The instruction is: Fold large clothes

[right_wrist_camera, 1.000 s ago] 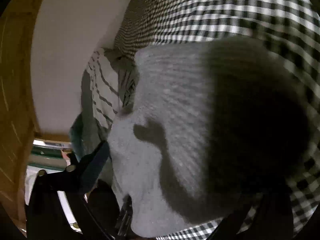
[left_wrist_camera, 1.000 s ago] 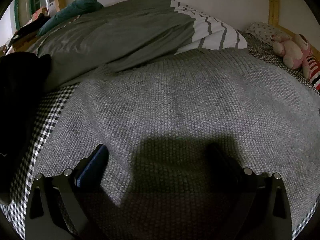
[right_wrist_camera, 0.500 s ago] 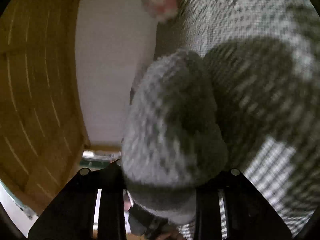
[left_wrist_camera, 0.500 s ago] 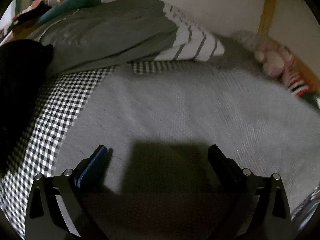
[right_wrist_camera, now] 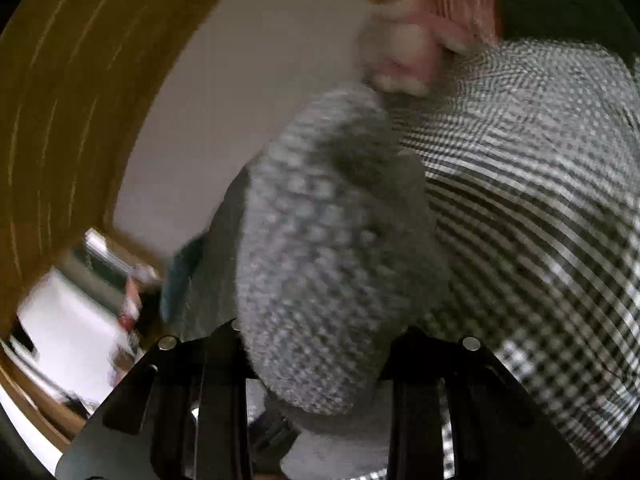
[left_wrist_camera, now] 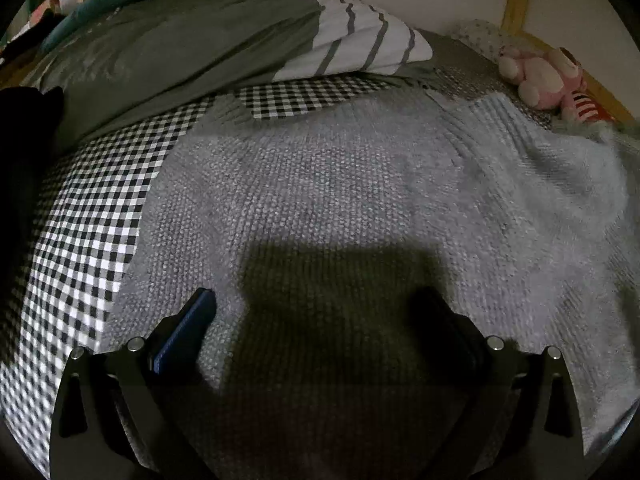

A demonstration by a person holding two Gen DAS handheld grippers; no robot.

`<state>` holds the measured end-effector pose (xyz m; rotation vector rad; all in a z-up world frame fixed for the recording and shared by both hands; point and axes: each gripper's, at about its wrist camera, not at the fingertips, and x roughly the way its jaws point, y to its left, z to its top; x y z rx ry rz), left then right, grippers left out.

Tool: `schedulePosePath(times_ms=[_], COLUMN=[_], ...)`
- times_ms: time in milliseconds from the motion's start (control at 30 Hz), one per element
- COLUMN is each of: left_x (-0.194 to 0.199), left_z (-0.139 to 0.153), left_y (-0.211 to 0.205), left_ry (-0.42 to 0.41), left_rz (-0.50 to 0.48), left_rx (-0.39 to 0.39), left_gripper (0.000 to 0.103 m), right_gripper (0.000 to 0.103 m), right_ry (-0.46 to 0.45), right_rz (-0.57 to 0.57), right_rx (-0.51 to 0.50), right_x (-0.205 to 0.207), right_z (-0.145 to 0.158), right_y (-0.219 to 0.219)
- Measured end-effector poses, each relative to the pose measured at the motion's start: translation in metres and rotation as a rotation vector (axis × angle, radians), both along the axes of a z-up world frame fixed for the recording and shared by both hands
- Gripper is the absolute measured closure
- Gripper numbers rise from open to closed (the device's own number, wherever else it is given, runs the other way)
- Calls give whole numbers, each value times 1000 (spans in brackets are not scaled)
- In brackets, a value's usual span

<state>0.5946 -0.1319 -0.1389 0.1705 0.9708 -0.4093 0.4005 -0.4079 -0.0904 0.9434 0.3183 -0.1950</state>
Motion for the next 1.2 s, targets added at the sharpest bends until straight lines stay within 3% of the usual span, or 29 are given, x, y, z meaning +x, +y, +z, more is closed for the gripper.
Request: schedulePosePath(times_ms=[100, 167, 200, 267, 333, 433, 533, 567, 633, 767, 867, 933, 1033, 1100, 1167, 1200], left_x=[-15, -21, -17, 1, 4, 12, 26, 32, 50, 50, 44, 41, 28, 20, 14, 11], left_z=[31, 47, 43, 2, -8, 3, 25, 27, 29, 41, 55, 70, 93, 107, 117, 120], left_y=[32, 59, 61, 52, 68, 92, 184, 202, 232, 245, 247, 249, 232, 226, 209, 200], left_ry=[-71, -166, -159, 19, 26, 86, 72, 92, 164, 157, 143, 105, 32, -14, -45, -52], left_rz=[39, 125, 130, 44, 31, 62, 367, 399, 366, 252, 220, 196, 149, 120, 101, 89], left_rx=[-94, -86, -52, 36, -93, -202, -425, -441, -413, -291, -322, -341, -371, -386, -391, -405], left_gripper=[6, 6, 6, 5, 4, 5, 5, 5, 5, 5, 5, 5, 5, 5, 5, 5], right_gripper=[73, 73, 73, 73, 73, 73, 73, 73, 73, 72, 71, 71, 55, 12, 6, 6], right_ry=[11, 16, 19, 27, 34, 46, 63, 72, 119, 273, 307, 315, 292, 203, 49, 30], right_rz=[80, 128, 153, 207, 253, 354, 445, 488, 569, 701, 728, 733, 754, 839, 966, 977], right_rx=[-200, -296, -340, -423, -484, -581, -692, -731, -795, -921, -1028, -1019, -988, -931, -798, -769], right_x=[33, 40, 45, 58, 71, 87, 92, 94, 102, 122, 118, 118, 113, 91, 50, 41], right_z=[33, 39, 42, 47, 48, 42, 34, 27, 5, -51, -82, -85, -74, -49, -19, -12], right_y=[52, 90, 107, 150, 185, 237, 281, 293, 313, 351, 367, 360, 354, 349, 331, 324])
